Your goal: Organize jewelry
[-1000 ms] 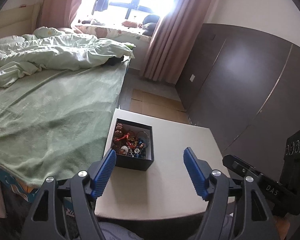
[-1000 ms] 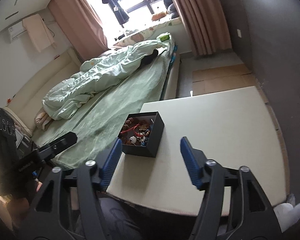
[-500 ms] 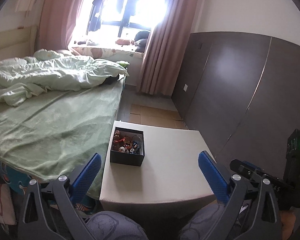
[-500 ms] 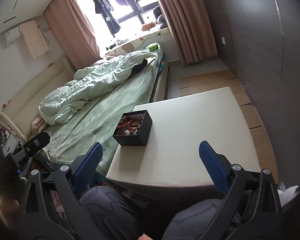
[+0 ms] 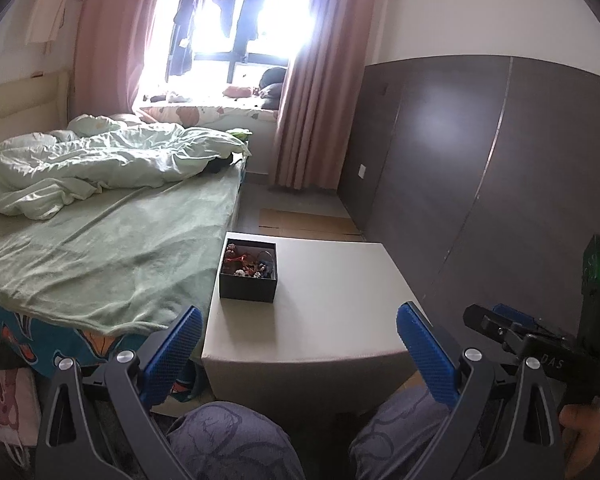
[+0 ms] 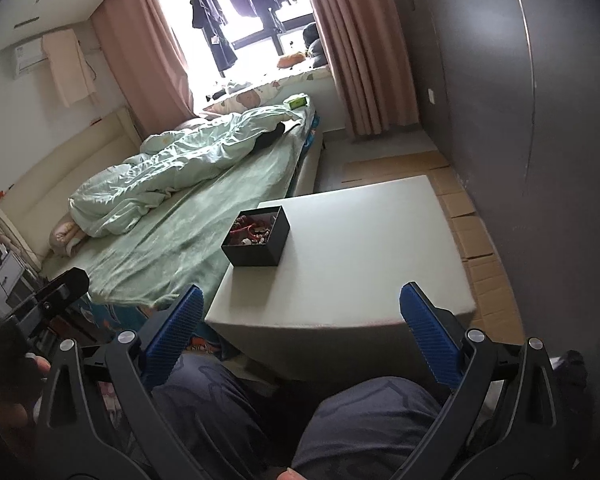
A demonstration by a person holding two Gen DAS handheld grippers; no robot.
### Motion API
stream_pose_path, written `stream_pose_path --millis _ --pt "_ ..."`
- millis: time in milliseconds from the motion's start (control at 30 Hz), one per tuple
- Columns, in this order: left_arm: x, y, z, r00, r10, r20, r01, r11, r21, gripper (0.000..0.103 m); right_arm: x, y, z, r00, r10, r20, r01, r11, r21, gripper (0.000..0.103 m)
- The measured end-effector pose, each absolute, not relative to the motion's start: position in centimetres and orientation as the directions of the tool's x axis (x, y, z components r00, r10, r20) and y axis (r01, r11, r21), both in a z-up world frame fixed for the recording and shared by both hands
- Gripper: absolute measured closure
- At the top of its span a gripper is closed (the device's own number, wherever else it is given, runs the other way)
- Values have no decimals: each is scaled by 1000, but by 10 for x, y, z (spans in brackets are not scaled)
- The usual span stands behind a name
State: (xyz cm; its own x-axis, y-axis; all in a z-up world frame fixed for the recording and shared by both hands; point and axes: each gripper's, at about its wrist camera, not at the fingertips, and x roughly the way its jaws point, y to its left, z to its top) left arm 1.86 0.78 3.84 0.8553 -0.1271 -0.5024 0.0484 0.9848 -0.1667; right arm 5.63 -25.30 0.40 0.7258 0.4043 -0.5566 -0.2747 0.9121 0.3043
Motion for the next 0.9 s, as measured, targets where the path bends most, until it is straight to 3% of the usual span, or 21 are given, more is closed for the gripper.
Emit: stream_pose_path --millis 900 --pt "-23 10 42 881 -104 -462 44 989 -138 8 9 -259 15 767 376 -519 -276 925 262 5"
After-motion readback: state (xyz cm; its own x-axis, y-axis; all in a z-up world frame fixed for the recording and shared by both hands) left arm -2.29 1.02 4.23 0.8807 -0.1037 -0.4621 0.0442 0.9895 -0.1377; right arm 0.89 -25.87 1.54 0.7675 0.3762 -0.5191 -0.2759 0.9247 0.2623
